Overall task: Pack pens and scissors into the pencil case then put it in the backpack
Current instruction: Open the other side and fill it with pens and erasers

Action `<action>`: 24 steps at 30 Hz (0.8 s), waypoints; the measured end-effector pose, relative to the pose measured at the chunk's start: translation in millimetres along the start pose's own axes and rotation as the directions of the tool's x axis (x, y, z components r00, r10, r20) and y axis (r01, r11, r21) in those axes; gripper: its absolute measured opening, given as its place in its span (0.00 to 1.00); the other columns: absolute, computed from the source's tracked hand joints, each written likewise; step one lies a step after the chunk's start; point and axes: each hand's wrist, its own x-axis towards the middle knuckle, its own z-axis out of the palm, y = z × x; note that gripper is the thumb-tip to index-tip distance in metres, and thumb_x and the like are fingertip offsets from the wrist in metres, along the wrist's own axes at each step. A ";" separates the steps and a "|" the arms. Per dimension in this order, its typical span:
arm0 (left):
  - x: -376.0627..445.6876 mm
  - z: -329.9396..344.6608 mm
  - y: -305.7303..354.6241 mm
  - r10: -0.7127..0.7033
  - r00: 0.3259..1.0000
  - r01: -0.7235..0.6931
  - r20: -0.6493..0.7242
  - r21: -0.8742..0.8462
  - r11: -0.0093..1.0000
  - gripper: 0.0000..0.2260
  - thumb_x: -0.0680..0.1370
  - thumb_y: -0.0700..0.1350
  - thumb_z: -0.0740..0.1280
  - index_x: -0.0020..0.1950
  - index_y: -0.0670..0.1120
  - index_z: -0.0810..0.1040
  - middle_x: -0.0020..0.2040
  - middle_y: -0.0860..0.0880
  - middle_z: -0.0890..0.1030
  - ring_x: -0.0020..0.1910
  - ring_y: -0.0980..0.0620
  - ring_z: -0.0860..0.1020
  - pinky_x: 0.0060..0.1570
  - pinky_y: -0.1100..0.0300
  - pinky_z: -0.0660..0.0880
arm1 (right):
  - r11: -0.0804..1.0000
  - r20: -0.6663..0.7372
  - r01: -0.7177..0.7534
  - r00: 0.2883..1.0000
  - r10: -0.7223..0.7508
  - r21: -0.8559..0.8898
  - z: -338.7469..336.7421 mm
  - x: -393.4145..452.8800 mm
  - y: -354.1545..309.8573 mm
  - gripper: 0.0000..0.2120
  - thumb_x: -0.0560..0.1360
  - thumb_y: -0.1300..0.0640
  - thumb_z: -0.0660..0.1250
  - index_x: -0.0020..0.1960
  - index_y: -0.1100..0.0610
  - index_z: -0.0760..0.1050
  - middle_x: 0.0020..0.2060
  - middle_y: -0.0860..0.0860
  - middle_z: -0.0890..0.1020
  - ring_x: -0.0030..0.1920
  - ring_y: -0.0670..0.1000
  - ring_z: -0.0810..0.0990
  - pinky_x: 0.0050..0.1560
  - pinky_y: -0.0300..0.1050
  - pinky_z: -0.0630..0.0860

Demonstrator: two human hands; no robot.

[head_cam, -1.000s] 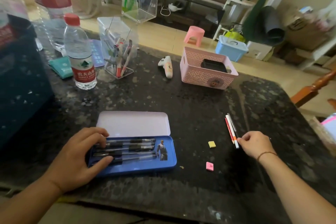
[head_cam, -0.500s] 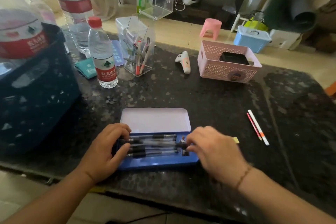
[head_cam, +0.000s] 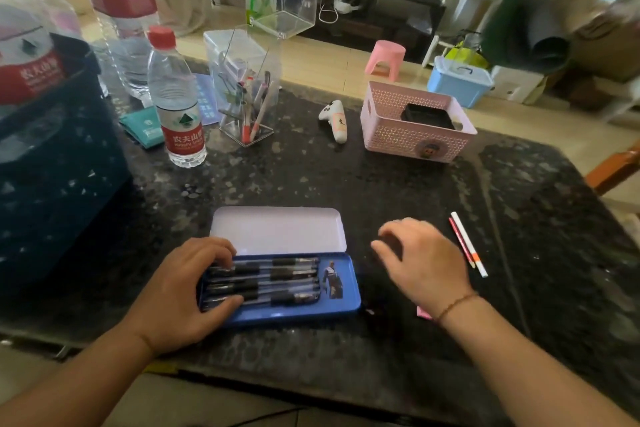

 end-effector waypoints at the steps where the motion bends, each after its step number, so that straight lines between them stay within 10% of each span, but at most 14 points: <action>1: 0.1 0.3 -0.6 -0.002 1.000 0.002 -0.005 0.004 1.000 0.16 0.68 0.57 0.72 0.52 0.56 0.72 0.56 0.58 0.75 0.57 0.57 0.75 0.57 0.58 0.73 | 0.985 -0.029 -0.171 0.985 0.170 -0.024 -3.5 5.4 30.3 0.08 0.73 0.47 0.67 0.48 0.50 0.78 0.43 0.50 0.81 0.45 0.53 0.78 0.41 0.46 0.74; 6: 0.8 -0.4 1.8 0.004 1.000 -0.004 -0.020 -0.009 1.000 0.12 0.72 0.58 0.68 0.52 0.57 0.71 0.54 0.59 0.75 0.54 0.56 0.75 0.53 0.55 0.73 | 0.742 0.147 -0.661 0.727 0.671 -0.114 -1.6 0.5 139.8 0.13 0.71 0.54 0.70 0.54 0.55 0.80 0.49 0.56 0.83 0.51 0.58 0.80 0.51 0.48 0.76; 14: -1.8 -1.6 3.8 -0.042 0.999 0.041 -0.013 -0.062 0.997 0.08 0.75 0.54 0.63 0.54 0.59 0.69 0.53 0.56 0.74 0.52 0.54 0.76 0.50 0.49 0.76 | 0.760 0.054 -0.650 0.758 0.650 -0.035 1.1 -15.3 134.0 0.11 0.73 0.66 0.66 0.54 0.62 0.80 0.49 0.62 0.83 0.51 0.62 0.79 0.55 0.52 0.74; 19: -1.7 -1.8 4.4 -0.086 0.996 0.086 -0.001 -0.054 0.995 0.08 0.75 0.53 0.59 0.54 0.58 0.70 0.52 0.53 0.75 0.51 0.53 0.76 0.50 0.49 0.76 | 0.946 -0.099 -0.260 0.954 0.283 0.195 -14.9 -9.8 40.5 0.08 0.72 0.68 0.68 0.48 0.60 0.81 0.43 0.55 0.81 0.43 0.53 0.78 0.47 0.37 0.72; 24: -2.6 -1.8 5.3 -0.109 0.994 0.110 0.006 -0.070 0.991 0.08 0.75 0.51 0.58 0.54 0.56 0.70 0.51 0.52 0.75 0.50 0.51 0.76 0.50 0.48 0.76 | 0.925 0.115 0.129 0.977 -0.180 0.358 7.0 -27.8 -52.8 0.08 0.73 0.64 0.67 0.48 0.54 0.80 0.44 0.48 0.79 0.43 0.43 0.76 0.46 0.27 0.70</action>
